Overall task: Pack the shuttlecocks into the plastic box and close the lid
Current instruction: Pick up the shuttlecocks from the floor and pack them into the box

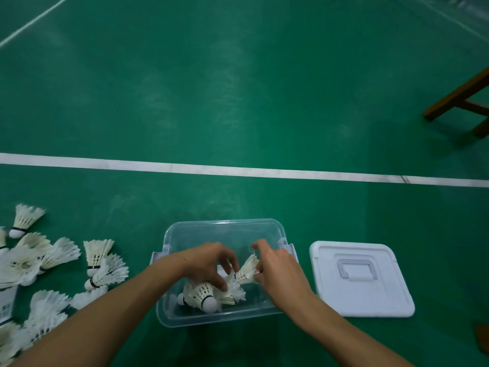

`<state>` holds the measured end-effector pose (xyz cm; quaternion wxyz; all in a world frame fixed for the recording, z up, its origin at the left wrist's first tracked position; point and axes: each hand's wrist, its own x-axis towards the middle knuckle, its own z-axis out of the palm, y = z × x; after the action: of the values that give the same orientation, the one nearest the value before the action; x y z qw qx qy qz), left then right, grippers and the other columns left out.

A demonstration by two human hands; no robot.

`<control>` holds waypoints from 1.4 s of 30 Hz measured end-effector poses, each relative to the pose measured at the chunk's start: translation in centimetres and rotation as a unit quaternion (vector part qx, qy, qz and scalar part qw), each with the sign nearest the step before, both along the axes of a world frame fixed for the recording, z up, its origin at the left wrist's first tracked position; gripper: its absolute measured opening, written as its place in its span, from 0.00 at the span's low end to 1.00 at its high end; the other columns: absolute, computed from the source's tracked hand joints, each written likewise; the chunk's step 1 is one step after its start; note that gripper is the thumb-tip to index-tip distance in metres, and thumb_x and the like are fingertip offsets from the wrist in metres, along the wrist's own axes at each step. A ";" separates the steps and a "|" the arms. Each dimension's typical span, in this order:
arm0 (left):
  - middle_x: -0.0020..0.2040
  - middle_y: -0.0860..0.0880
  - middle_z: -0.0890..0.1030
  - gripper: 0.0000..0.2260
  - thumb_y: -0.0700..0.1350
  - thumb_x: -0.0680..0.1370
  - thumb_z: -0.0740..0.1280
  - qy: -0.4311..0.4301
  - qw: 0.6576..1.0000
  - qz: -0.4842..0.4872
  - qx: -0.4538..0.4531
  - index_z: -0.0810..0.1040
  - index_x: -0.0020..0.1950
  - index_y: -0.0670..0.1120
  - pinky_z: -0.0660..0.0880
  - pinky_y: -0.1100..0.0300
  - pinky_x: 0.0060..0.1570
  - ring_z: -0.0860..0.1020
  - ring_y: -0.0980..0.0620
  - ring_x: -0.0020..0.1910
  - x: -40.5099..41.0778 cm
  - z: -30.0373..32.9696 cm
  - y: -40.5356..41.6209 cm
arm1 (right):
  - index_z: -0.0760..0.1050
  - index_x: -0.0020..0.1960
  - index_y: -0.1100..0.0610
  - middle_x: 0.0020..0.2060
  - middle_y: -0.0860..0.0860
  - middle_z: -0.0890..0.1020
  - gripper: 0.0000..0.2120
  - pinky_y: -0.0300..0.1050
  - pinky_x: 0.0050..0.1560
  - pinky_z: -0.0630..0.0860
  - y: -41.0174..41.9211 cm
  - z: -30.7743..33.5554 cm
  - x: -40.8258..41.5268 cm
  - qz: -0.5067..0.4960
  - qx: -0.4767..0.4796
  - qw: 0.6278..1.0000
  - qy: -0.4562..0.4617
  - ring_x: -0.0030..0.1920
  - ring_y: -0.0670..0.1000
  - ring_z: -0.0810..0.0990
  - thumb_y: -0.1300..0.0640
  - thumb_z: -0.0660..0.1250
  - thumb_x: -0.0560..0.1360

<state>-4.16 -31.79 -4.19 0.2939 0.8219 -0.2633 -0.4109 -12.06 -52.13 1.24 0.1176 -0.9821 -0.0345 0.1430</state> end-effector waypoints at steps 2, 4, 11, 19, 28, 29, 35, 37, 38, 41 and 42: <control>0.54 0.60 0.83 0.20 0.46 0.71 0.82 -0.002 1.000 0.001 0.001 0.82 0.61 0.54 0.77 0.57 0.63 0.81 0.61 0.59 0.0 0.0 0.0 | 0.68 0.71 0.52 0.47 0.53 0.85 0.29 0.55 0.48 0.82 0.4 -0.4 0.2 0.001 0.024 0.999 0.035 0.48 0.57 0.83 0.67 0.72 0.75; 0.57 0.58 0.84 0.20 0.47 0.71 0.82 -0.004 1.000 0.003 0.001 0.81 0.61 0.54 0.78 0.56 0.64 0.81 0.61 0.59 0.0 0.1 0.1 | 0.68 0.72 0.53 0.48 0.53 0.84 0.29 0.52 0.50 0.82 0.9 -0.9 0.3 -0.012 0.059 0.995 0.084 0.49 0.55 0.83 0.67 0.73 0.75; 0.61 0.55 0.83 0.29 0.47 0.70 0.83 -0.002 1.000 0.000 0.014 0.77 0.68 0.58 0.77 0.54 0.63 0.80 0.56 0.61 -0.7 -0.7 -0.2 | 0.67 0.73 0.59 0.58 0.58 0.81 0.31 0.50 0.53 0.82 2.0 -2.4 1.1 -0.028 0.035 0.983 0.179 0.53 0.57 0.83 0.73 0.72 0.74; 0.59 0.58 0.82 0.35 0.51 0.68 0.84 -0.066 0.991 0.076 -0.089 0.73 0.71 0.58 0.70 0.72 0.47 0.77 0.70 0.41 -1.3 4.4 0.2 | 0.62 0.77 0.60 0.65 0.60 0.77 0.35 0.48 0.50 0.77 2.0 -0.2 1.3 -0.004 -0.001 0.975 0.221 0.59 0.60 0.81 0.64 0.75 0.75; 0.51 0.52 0.80 0.35 0.43 0.67 0.85 -0.094 0.931 0.189 -0.297 0.74 0.69 0.57 0.69 0.63 0.28 0.67 0.53 0.26 -1.0 10.2 0.3 | 0.73 0.71 0.52 0.57 0.52 0.87 0.30 0.49 0.63 0.81 -0.2 6.7 0.1 -0.064 0.503 0.838 0.200 0.61 0.49 0.85 0.66 0.79 0.73; 0.49 0.51 0.80 0.33 0.41 0.68 0.84 -0.096 0.923 0.198 -0.314 0.75 0.68 0.56 0.68 0.62 0.27 0.67 0.53 0.26 -1.1 10.4 -0.2 | 0.75 0.69 0.54 0.56 0.54 0.87 0.28 0.51 0.63 0.81 -0.2 6.9 -0.3 -0.062 0.521 0.828 0.195 0.61 0.52 0.85 0.66 0.79 0.73; 0.52 0.50 0.84 0.20 0.41 0.72 0.81 -0.110 0.899 0.258 -0.337 0.80 0.61 0.51 0.78 0.57 0.34 0.77 0.51 0.31 -1.5 9.1 -2.4 | 0.82 0.62 0.51 0.45 0.57 0.86 0.21 0.54 0.59 0.81 -2.7 6.5 -0.9 -0.072 0.508 0.851 0.110 0.48 0.53 0.86 0.61 0.81 0.72; 0.53 0.51 0.85 0.15 0.45 0.74 0.80 -0.091 0.905 0.276 -0.310 0.81 0.58 0.50 0.84 0.53 0.45 0.84 0.49 0.40 -1.7 7.3 -2.6 | 0.82 0.61 0.49 0.40 0.54 0.85 0.21 0.54 0.54 0.81 -4.7 5.9 -0.8 -0.106 0.474 0.871 0.070 0.44 0.50 0.83 0.61 0.82 0.71; 0.52 0.51 0.85 0.14 0.47 0.75 0.79 -0.077 0.918 0.269 -0.281 0.81 0.57 0.50 0.84 0.52 0.49 0.85 0.50 0.44 -2.0 6.0 -2.7 | 0.82 0.61 0.48 0.39 0.52 0.84 0.22 0.52 0.51 0.81 -5.6 5.6 -0.9 -0.120 0.455 0.881 0.052 0.42 0.49 0.83 0.62 0.82 0.70; 0.52 0.55 0.85 0.16 0.52 0.74 0.79 -0.056 0.964 0.209 -0.158 0.81 0.59 0.52 0.82 0.51 0.55 0.83 0.58 0.50 -3.2 1.9 -3.0 | 0.80 0.60 0.47 0.38 0.51 0.84 0.22 0.50 0.48 0.81 -7.1 4.7 -1.5 -0.147 0.396 0.906 0.013 0.40 0.49 0.83 0.63 0.82 0.70; 0.55 0.57 0.84 0.20 0.55 0.73 0.80 -0.049 0.975 0.185 -0.111 0.80 0.62 0.53 0.81 0.51 0.57 0.82 0.59 0.52 -3.5 0.9 -3.1 | 0.80 0.60 0.46 0.38 0.50 0.84 0.23 0.49 0.48 0.81 -7.1 4.5 -1.8 -0.152 0.382 0.912 0.005 0.40 0.49 0.84 0.62 0.81 0.70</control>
<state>-7.64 -34.91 -3.31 0.4411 0.8378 -0.1645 -0.2764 -13.87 -59.25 5.71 0.5042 -0.8549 0.0641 0.1039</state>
